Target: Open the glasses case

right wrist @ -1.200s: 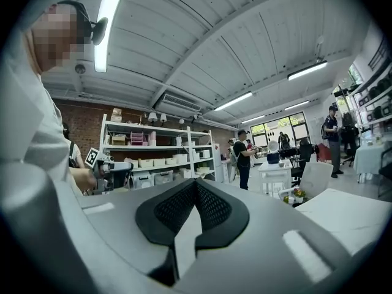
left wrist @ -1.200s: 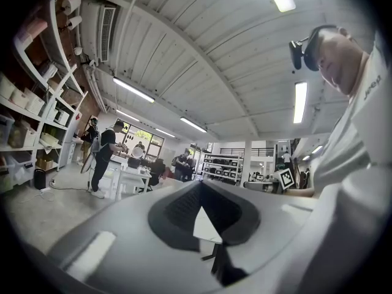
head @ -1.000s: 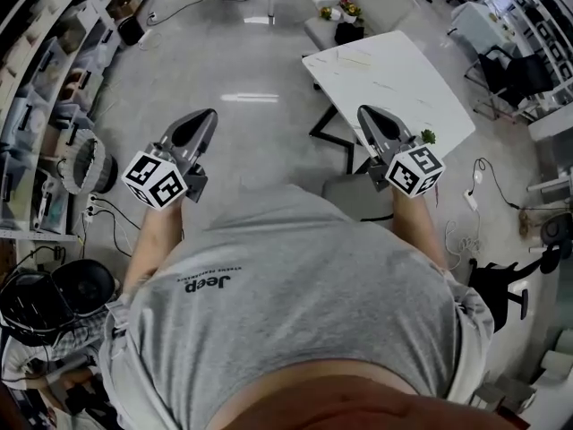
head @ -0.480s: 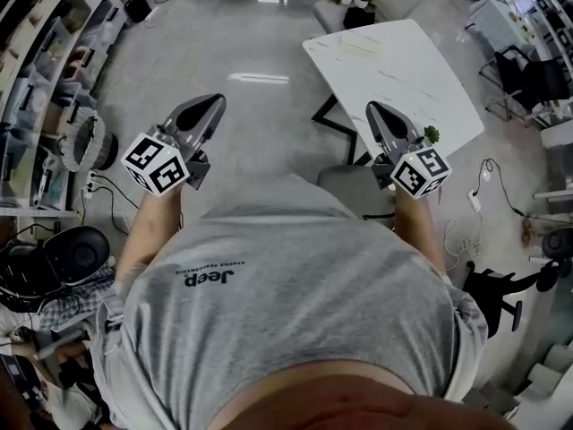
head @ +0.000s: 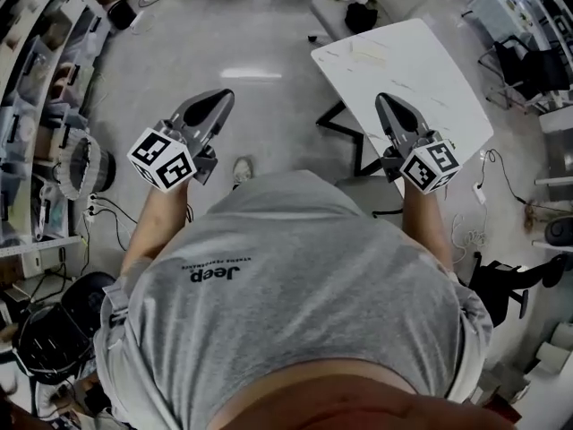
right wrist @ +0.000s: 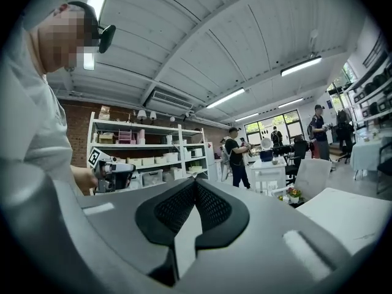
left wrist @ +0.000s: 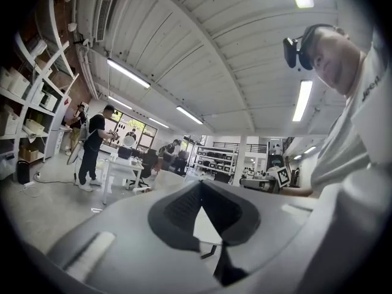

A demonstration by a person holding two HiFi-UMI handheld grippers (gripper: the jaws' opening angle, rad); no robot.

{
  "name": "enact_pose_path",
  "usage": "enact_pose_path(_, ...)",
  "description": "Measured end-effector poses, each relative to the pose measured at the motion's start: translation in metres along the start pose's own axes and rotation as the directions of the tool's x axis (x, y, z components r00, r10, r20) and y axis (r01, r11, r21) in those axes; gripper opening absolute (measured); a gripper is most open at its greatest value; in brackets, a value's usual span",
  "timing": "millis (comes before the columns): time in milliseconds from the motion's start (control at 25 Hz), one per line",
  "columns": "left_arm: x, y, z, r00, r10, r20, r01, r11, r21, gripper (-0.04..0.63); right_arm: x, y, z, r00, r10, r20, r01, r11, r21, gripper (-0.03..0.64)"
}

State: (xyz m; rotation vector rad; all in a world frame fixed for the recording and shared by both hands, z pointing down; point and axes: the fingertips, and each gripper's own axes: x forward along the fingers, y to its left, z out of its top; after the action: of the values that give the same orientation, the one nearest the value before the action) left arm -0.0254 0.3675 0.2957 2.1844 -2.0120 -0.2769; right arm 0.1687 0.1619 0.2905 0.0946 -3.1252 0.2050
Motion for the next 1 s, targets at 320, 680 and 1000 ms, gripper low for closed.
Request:
enact_pose_path(320, 0.053, 0.155, 0.059, 0.991, -0.133, -0.008, 0.133, 0.991, 0.021, 0.057, 0.142, -0.021, 0.024, 0.993, -0.111, 0.027, 0.111, 0.994, -0.012, 0.003)
enact_pose_path(680, 0.103, 0.276, 0.089, 0.976, -0.214, -0.039, 0.215, 0.977, 0.010, 0.057, 0.265, -0.050, 0.039, 0.987, -0.161, 0.017, 0.161, 0.987, -0.004, 0.003)
enact_pose_path(1000, 0.148, 0.315, 0.065, 0.972, -0.228, -0.062, 0.226, 0.973, -0.049, 0.057, 0.284, -0.100, 0.016, 0.977, -0.211, -0.036, 0.212, 0.977, 0.025, 0.004)
